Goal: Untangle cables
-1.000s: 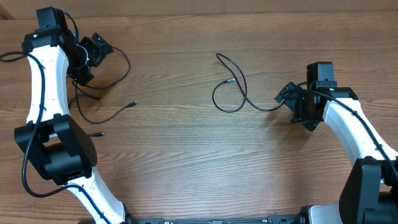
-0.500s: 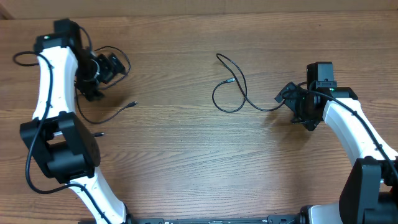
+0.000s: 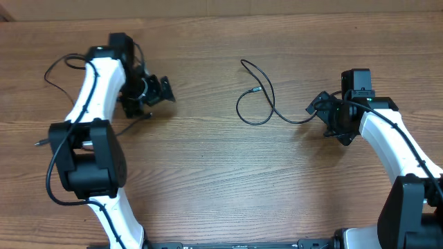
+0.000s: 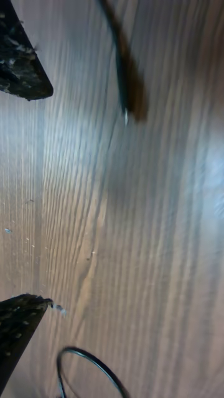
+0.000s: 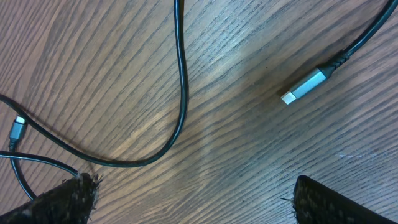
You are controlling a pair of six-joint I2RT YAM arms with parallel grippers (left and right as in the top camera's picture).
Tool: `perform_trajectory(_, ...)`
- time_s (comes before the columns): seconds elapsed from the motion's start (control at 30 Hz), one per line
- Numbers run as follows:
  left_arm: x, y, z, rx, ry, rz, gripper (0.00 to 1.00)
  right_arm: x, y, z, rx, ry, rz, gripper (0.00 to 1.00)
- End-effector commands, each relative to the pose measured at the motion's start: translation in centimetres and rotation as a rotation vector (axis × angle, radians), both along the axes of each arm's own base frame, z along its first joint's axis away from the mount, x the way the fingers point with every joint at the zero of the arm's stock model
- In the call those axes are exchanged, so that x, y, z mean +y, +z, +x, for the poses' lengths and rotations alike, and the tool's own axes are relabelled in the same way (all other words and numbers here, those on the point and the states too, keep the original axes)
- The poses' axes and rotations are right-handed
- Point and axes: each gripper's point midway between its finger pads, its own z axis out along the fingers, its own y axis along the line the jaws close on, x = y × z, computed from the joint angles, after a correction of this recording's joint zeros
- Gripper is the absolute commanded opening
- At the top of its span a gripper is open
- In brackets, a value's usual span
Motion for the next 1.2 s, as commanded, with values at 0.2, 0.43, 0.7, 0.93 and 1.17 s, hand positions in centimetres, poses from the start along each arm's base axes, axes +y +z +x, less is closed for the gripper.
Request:
perform_trajectory(0.2, -5.4, -3.3, -2.4, -0.001, -0.159, -0.006, 0.99, -0.3, -0.3, -0.1, 0.007, -0.009, -0.012, 1.00)
perform_trajectory(0.43, -9.0, -6.4, -3.6, -0.044, -0.256, -0.010, 1.00, -0.3, -0.3, -0.1, 0.007, -0.009, -0.012, 1.00)
perform_trajectory(0.7, -12.2, -8.1, -3.7, -0.134, -0.337, -0.023, 1.00, -0.3, -0.3, -0.1, 0.007, -0.009, -0.012, 1.00)
perform_trajectory(0.93, -12.9, -8.0, -2.9, -0.182, -0.354, -0.009, 1.00, -0.3, -0.3, -0.1, 0.007, -0.009, -0.012, 1.00)
perform_trajectory(1.17, -12.4, -8.2, -2.5, -0.196, -0.349, 0.028, 0.99, -0.3, -0.3, -0.1, 0.007, -0.009, -0.012, 1.00)
